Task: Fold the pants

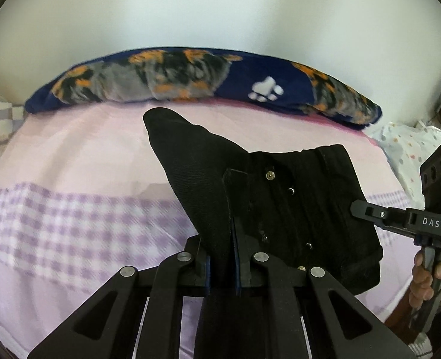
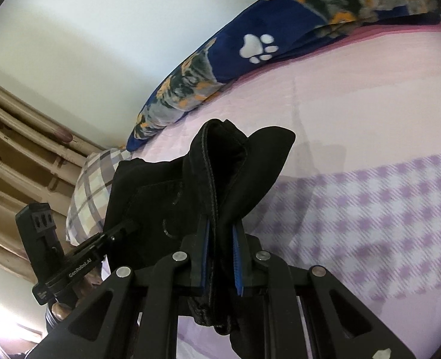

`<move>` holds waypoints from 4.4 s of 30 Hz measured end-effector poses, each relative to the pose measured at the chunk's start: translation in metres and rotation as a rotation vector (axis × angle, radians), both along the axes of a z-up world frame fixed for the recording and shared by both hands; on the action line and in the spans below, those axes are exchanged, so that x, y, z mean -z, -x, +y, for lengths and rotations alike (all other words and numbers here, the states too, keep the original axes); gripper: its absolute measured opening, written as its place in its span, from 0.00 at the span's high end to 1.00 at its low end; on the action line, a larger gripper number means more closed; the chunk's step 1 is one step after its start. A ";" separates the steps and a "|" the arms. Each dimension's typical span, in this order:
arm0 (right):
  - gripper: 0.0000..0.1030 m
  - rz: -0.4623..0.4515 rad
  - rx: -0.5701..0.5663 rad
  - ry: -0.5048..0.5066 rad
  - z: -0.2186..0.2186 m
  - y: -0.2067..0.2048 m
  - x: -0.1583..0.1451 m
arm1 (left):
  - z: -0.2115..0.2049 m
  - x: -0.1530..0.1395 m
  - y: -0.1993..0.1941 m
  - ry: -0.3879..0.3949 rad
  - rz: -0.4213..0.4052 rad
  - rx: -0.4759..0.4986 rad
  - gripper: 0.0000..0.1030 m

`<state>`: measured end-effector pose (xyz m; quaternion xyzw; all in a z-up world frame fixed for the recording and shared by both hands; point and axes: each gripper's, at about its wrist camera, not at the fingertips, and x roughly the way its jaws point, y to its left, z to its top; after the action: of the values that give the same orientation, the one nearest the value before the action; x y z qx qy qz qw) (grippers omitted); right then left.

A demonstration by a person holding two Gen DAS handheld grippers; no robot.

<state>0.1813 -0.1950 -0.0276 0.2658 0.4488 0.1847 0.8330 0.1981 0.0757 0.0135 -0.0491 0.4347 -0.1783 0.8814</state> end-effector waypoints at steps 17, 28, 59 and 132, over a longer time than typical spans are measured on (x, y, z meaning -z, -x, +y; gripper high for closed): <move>0.87 0.048 -0.021 0.045 0.048 -0.095 0.022 | 0.053 0.040 -0.080 -0.033 0.034 -0.077 0.90; 0.62 0.005 -0.027 0.403 0.057 -0.095 0.056 | 0.070 0.100 -0.087 -0.064 0.085 -0.139 0.63; 0.09 -0.253 0.076 0.610 0.099 0.005 -0.026 | 0.059 0.029 0.033 -0.220 -0.093 -0.327 0.24; 0.01 -0.208 0.043 0.661 0.115 0.069 -0.003 | 0.034 0.035 0.099 -0.290 -0.097 -0.360 0.22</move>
<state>0.1118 -0.0800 -0.0249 -0.0294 0.3912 0.0380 0.9191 0.0990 0.1101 -0.0216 0.0101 0.3974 0.0440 0.9165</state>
